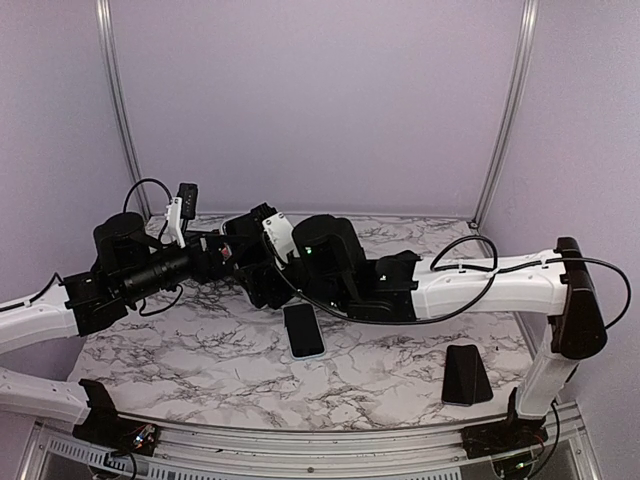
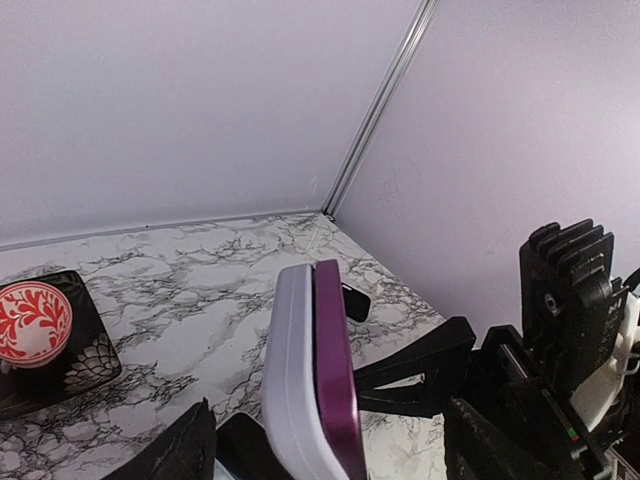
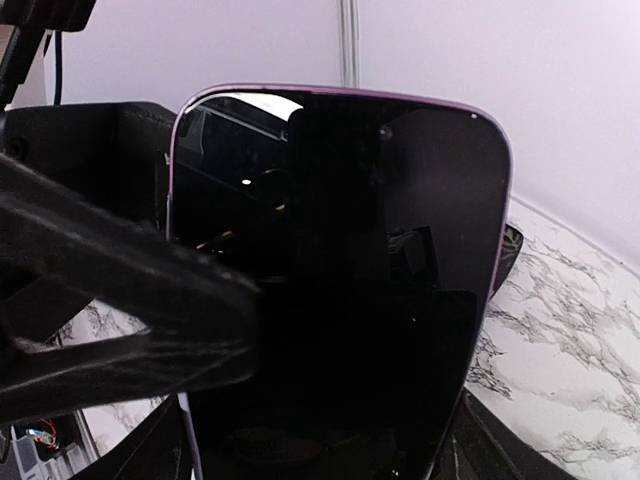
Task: Put the phone into the phone case
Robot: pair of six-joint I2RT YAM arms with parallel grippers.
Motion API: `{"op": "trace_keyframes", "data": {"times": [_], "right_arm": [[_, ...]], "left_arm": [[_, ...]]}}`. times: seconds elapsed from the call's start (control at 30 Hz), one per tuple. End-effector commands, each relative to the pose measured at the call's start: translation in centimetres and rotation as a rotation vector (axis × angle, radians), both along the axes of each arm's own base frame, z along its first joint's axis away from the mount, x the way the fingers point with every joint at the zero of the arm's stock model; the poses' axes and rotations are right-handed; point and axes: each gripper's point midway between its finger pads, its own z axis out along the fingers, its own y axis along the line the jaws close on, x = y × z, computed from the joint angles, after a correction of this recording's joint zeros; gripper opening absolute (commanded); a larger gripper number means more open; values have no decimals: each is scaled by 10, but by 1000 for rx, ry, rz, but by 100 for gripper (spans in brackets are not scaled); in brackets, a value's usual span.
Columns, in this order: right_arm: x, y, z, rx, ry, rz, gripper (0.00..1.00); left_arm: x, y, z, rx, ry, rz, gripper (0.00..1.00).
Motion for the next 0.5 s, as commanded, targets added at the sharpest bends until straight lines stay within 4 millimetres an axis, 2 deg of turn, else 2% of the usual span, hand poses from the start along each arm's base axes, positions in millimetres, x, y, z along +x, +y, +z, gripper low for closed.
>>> {"op": "trace_keyframes", "data": {"times": [0.0, 0.07, 0.13, 0.23, 0.3, 0.33, 0.37, 0.47], "right_arm": [[-6, 14, 51, 107, -109, 40, 31], [-5, 13, 50, 99, -111, 32, 31], [-6, 12, 49, 93, -114, 34, 31], [-7, 9, 50, 87, -122, 37, 31], [-9, 5, 51, 92, -127, 41, 36], [-9, 3, 50, 88, -133, 44, 44], [-9, -1, 50, 83, -139, 49, 61], [-9, -17, 46, 43, -159, 92, 85]], "left_arm": [[2, 5, 9, -39, -31, 23, 48], [3, 7, 8, -37, -33, 33, 21], [3, 7, 8, -34, -36, 37, 1], [2, 6, 6, -22, -44, 25, 0], [0, 4, 6, -13, -53, 8, 0], [-2, 3, 7, -11, -61, -1, 0], [-3, 3, 9, -7, -71, -10, 0], [-11, 1, 16, -2, -108, -53, 0]]}}
